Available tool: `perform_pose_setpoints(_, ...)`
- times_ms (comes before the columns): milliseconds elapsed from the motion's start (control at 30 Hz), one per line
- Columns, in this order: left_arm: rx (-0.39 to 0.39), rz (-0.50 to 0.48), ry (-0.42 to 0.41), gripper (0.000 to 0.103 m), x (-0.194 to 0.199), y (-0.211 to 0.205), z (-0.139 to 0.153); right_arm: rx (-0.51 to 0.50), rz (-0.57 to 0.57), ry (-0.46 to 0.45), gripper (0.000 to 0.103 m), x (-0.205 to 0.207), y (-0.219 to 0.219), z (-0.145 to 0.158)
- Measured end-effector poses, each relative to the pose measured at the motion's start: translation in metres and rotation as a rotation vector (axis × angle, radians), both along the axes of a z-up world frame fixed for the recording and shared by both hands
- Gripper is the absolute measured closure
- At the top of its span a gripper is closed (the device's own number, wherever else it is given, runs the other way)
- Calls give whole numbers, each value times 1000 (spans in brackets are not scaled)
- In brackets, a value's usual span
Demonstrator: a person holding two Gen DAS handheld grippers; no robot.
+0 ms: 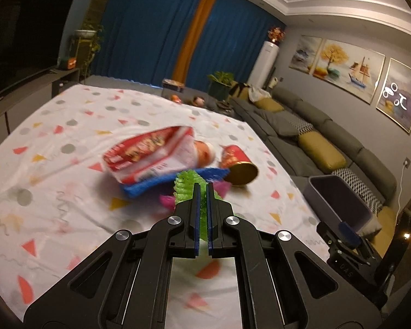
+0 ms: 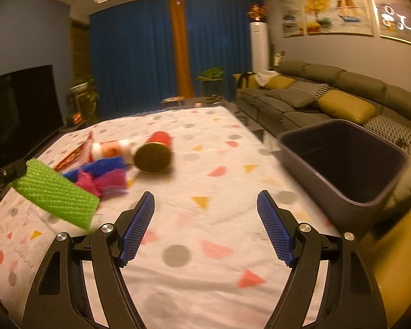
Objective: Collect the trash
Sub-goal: 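Grasp the pink plastic bag with the right gripper while the left holds the green net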
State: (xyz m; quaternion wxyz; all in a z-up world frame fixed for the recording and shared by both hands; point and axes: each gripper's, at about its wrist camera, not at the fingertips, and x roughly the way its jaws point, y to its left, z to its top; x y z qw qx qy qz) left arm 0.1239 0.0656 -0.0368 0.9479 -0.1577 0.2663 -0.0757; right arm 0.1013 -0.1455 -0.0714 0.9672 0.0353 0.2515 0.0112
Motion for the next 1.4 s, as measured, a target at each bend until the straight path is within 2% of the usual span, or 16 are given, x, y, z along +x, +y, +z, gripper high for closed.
perform_pose_setpoints(233,-21,53,90,100,7,36,-29,-14,46,6,27,7,24,-1)
perform_pose_setpoints(367,-21,68,101,100,4,46,-37,-14,47,15,27,10,27,-1)
perform_pose_setpoints(533,-46,98,54,100,-5,59,-24,-19,82,21,27,15,39,0)
perform_pose_setpoints(767,-39,122,-26,100,-21,72,3,-19,208,44,27,36,83,-2)
perform_pose_setpoints(900,-27,142,-42,100,-26,80,9,-13,291,85,31,55,115,-10)
perform_pose_setpoints(1067,-40,156,-41,100,-25,92,8,-5,334,120,36,78,142,-17)
perform_pose_setpoints(1133,-37,155,-38,100,-24,93,7,-2,340,141,39,86,148,-21)
perform_pose_setpoints(1233,-34,155,-34,100,-22,94,5,5,355,187,52,98,154,-27)
perform_pose_setpoints(1300,-39,152,-31,100,-22,95,3,21,370,213,65,103,155,-30)
perform_pose_setpoints(1400,-41,148,-26,100,-22,94,2,31,388,230,81,106,155,-32)
